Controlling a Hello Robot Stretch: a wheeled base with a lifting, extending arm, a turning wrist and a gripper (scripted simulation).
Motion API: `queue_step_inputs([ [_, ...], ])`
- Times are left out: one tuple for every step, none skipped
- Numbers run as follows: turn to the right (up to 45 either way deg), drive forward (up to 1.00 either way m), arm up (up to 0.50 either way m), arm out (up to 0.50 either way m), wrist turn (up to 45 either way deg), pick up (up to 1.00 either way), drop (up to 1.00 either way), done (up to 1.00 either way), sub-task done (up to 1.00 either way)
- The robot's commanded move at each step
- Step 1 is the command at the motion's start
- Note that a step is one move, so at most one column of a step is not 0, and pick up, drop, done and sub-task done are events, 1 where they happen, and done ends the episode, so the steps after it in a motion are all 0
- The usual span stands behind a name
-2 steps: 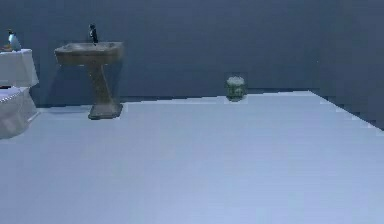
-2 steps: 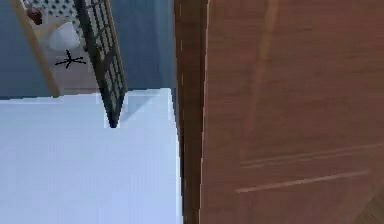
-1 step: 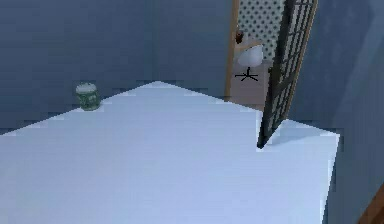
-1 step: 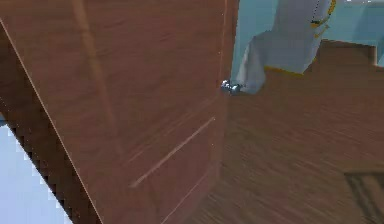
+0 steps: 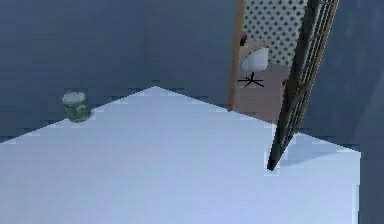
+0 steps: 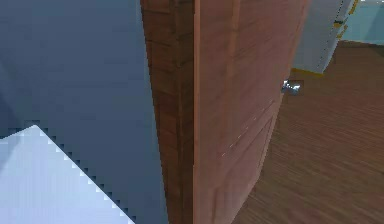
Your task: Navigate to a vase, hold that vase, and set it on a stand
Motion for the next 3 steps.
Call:
queue_step_inputs([
  [12.0, 0.0, 0.0, 0.0, 0.0, 0.0, 0.0, 0.0, 0.0],
  [0.0, 1.0, 0.0, 0.0, 0.0, 0.0, 0.0, 0.0, 0.0],
  [0.0, 0.65, 0.0, 0.0, 0.0, 0.0, 0.0, 0.0, 0.0],
])
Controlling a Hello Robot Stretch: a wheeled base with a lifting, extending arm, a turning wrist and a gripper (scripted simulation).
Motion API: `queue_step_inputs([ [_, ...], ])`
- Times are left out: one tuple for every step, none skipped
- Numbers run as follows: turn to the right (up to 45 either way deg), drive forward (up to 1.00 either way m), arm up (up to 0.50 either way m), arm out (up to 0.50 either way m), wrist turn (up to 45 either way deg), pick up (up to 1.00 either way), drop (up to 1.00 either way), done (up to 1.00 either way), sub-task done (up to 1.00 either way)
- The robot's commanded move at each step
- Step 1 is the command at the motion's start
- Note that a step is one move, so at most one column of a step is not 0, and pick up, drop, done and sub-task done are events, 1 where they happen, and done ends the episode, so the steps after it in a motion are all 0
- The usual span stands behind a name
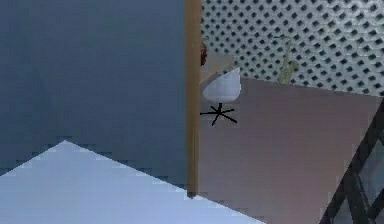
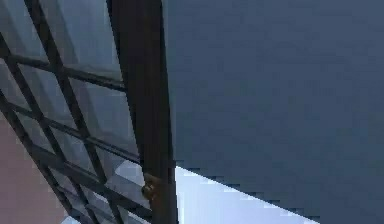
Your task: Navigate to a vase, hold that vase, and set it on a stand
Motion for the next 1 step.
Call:
queue_step_inputs([
  [30.0, 0.0, 0.0, 0.0, 0.0, 0.0, 0.0, 0.0, 0.0],
])
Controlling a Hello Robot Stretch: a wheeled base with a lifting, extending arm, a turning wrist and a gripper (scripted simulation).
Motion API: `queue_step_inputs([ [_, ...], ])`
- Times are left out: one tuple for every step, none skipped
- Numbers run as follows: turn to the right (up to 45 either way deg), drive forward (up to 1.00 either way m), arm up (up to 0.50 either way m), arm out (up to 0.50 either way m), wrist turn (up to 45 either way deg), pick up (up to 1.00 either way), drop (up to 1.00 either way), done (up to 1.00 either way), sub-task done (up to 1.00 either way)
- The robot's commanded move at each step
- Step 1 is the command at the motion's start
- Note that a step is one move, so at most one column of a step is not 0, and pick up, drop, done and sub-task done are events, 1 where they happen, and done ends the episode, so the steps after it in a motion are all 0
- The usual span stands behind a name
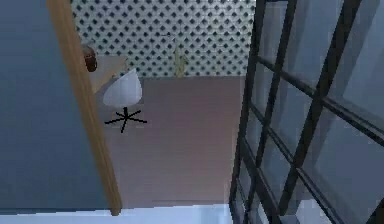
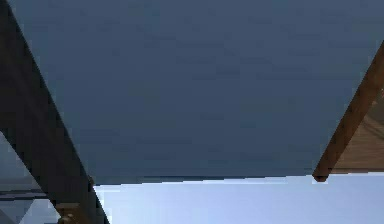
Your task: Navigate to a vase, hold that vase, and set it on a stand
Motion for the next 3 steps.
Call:
queue_step_inputs([
  [0.0, 0.05, 0.0, 0.0, 0.0, 0.0, 0.0, 0.0, 0.0],
  [-6.0, 0.0, 0.0, 0.0, 0.0, 0.0, 0.0, 0.0, 0.0],
  [0.0, 1.0, 0.0, 0.0, 0.0, 0.0, 0.0, 0.0, 0.0],
])
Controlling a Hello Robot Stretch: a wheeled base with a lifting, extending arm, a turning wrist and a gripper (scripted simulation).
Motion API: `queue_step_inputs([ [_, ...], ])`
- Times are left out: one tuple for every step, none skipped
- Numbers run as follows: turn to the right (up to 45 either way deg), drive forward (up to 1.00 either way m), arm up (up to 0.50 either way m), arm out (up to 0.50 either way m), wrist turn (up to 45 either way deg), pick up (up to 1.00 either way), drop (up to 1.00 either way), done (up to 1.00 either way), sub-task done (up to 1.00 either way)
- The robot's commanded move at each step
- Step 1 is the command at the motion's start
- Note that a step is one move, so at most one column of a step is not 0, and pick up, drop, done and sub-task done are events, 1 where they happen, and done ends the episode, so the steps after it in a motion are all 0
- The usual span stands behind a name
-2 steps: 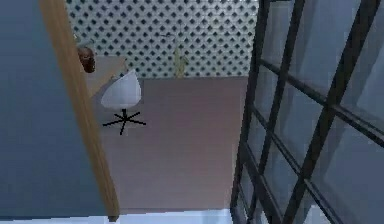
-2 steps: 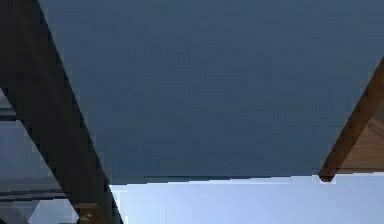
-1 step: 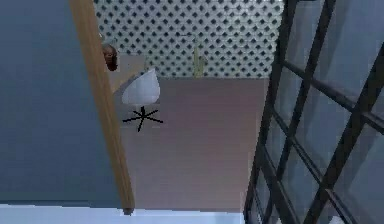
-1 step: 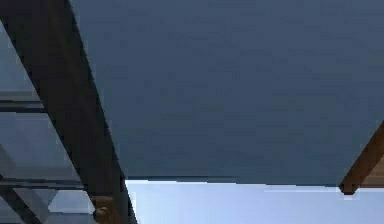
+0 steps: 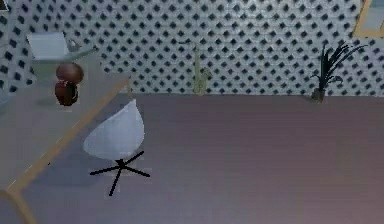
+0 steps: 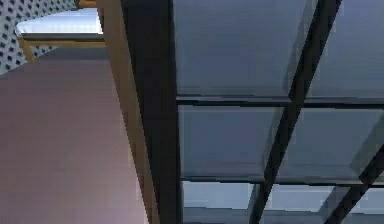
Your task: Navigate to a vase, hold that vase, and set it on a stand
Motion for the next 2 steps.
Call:
queue_step_inputs([
  [0.0, 1.0, 0.0, 0.0, 0.0, 0.0, 0.0, 0.0, 0.0],
  [-6.0, 0.0, 0.0, 0.0, 0.0, 0.0, 0.0, 0.0, 0.0],
])
